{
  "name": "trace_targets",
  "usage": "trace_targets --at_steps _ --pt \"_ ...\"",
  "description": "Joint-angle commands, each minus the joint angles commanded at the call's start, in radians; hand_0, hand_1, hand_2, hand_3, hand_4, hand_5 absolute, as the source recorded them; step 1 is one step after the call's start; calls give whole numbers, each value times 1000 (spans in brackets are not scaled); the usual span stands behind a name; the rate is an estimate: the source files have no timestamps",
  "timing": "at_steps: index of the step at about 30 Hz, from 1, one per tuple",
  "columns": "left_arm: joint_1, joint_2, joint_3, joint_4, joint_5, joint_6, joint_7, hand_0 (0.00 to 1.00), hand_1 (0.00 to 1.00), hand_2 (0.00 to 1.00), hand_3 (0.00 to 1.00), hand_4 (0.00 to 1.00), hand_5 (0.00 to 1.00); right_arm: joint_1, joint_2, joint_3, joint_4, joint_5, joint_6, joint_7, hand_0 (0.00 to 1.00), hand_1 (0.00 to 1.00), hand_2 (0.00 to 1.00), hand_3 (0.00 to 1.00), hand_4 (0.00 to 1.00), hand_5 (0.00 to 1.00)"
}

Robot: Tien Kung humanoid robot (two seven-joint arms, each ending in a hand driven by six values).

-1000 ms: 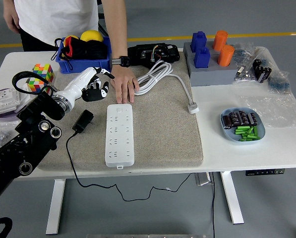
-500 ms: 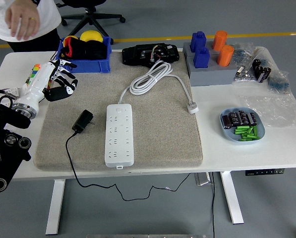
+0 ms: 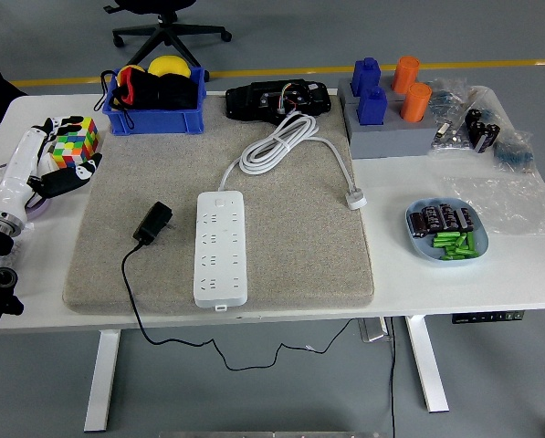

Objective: Pull the plug out,throw it away,press the button

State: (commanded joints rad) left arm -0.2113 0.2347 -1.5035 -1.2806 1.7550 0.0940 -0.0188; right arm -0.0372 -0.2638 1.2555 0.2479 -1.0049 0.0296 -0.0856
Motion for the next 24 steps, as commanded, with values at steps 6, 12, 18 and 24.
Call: trace_targets --at_steps 6,12,18,24 --pt "8 3 -24 -2 5 -6 9 881 842 780 829 732 162 4 -5 -7 0 0 0 0 728 679 659 642 736 586" --pt "10 6 -41 -9 12 -22 37 877 839 780 830 729 145 5 -7 -12 -1 3 1 0 728 679 659 642 736 586" --pt "9 8 -45 -9 10 -23 37 875 836 781 837 731 148 6 -9 -17 0 6 1 0 728 679 659 642 736 587" --pt "9 7 -44 -9 8 -24 37 873 835 778 836 726 144 5 -8 -22 0 8 1 -1 728 680 659 642 736 587"
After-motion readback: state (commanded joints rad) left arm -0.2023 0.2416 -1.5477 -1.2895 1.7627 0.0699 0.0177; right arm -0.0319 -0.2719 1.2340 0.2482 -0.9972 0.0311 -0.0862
